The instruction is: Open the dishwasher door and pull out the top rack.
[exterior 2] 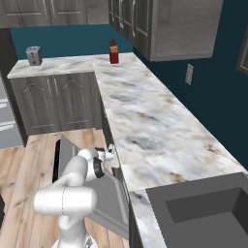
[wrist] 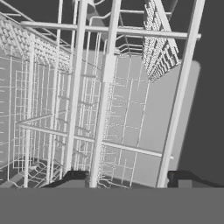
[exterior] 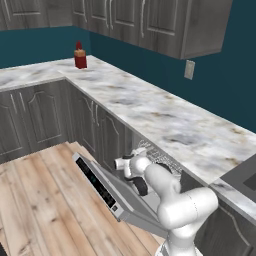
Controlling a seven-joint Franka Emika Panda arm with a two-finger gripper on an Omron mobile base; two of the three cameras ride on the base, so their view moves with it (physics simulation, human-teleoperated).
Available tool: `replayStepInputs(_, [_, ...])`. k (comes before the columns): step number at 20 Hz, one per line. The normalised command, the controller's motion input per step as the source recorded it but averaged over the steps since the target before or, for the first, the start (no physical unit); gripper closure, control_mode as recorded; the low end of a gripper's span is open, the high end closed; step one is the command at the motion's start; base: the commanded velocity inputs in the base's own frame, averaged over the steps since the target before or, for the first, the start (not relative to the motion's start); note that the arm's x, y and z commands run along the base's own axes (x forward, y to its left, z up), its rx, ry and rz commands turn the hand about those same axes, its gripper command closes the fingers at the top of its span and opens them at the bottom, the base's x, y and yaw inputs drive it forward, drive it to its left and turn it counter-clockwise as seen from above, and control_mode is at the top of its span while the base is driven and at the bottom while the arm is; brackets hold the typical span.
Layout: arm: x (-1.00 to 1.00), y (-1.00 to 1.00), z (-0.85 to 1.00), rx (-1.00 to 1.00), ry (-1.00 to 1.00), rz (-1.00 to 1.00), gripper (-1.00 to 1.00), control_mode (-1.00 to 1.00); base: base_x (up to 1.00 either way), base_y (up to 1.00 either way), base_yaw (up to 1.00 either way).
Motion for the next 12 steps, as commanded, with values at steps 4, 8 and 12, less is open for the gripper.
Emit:
replayStepInputs(4, [-0.17, 0.31, -0.05, 0.04, 0.03, 0.00, 1.00, -1.00, 0.00, 0.00, 0.00])
replayStepInputs(8, [-0.13, 0.33, 0.00, 0.06, 0.05, 0.00, 1.00, -1.00, 0.00, 0.00, 0.00])
replayStepInputs(12, [-0.09, 0.35, 0.00, 0.09, 0.08, 0.00, 1.00, -1.00, 0.00, 0.00, 0.00])
